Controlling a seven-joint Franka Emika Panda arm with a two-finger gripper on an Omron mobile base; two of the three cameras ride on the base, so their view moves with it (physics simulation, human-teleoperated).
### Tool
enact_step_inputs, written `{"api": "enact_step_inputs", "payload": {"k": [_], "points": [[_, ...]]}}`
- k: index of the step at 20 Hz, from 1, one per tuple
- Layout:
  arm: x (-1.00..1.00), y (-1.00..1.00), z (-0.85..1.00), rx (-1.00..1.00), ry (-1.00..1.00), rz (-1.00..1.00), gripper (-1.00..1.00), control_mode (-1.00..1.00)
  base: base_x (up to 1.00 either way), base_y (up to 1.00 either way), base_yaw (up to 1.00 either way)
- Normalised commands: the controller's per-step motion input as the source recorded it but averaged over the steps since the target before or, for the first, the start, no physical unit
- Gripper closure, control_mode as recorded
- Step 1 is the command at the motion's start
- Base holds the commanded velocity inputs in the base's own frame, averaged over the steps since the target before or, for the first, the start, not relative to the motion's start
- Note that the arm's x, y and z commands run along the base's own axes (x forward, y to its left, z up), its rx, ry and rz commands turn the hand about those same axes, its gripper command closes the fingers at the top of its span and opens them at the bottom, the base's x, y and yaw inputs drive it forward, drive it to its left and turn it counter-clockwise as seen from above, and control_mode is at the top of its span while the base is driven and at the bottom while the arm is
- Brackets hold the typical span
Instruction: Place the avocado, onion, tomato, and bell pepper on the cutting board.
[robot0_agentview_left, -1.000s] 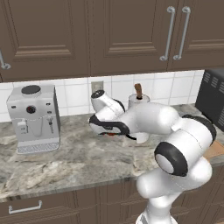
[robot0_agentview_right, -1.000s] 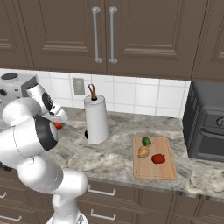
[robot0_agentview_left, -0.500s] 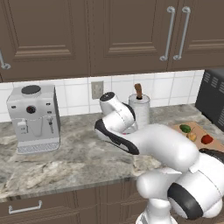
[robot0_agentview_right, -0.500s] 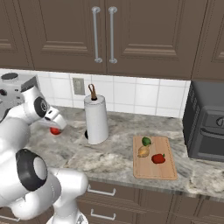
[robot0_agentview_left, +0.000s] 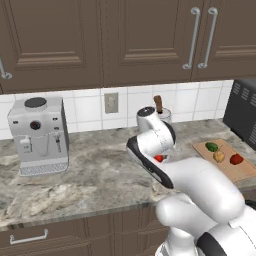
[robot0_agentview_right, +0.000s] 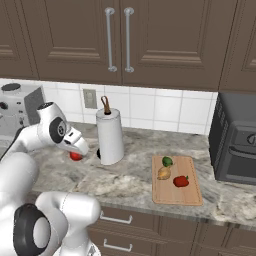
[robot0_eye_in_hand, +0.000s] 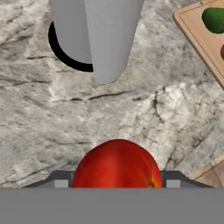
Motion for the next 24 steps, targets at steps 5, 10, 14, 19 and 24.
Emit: {"api": "enact_step_inputs", "payload": {"k": [5,10,14,19,24], "points": [[-0.09,-0.70,0.06,0.03,0.08,-0.07,1.00,-1.00,0.00,0.00,0.00],[-0.08,-0.69,0.03,0.03,0.09,-0.08,1.00,-1.00,0.00,0.00,0.00],[-0.12,-0.72,0.00,0.05,0.07,-0.08,1.00,-1.00,0.00,0.00,0.00],[-0.17,-0.73,0.00,0.06,0.05,-0.09,1.00,-1.00,0.00,0.00,0.00],[-0.15,-0.79,0.00,0.08,0.05,-0.12,1.00,-1.00,0.00,0.00,0.00]]}}
